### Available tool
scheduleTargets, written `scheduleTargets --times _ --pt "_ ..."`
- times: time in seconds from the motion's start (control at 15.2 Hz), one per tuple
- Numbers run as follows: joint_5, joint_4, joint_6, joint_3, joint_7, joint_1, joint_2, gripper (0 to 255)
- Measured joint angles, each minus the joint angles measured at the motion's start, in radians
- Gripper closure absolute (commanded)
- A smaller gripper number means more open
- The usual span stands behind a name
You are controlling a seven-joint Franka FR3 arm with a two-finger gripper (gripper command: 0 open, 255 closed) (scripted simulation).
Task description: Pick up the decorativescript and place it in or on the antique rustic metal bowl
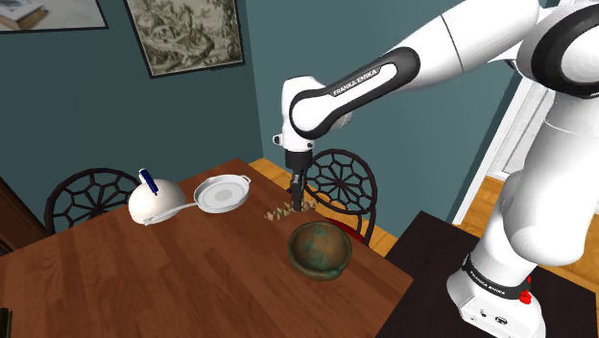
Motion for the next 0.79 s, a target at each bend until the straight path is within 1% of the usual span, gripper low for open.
scheduleTargets --times 0.33,0.4,0.53,0.79 --pt "0.051 -0.220 0.037 0.015 -0.009 0.016 -0.185 255" --pt "0.061 -0.260 0.030 0.017 -0.008 0.021 -0.233 255" --pt "0.074 -0.311 0.058 0.021 -0.013 0.027 -0.256 255" --pt "0.083 -0.347 0.108 0.023 -0.028 0.029 -0.241 255"
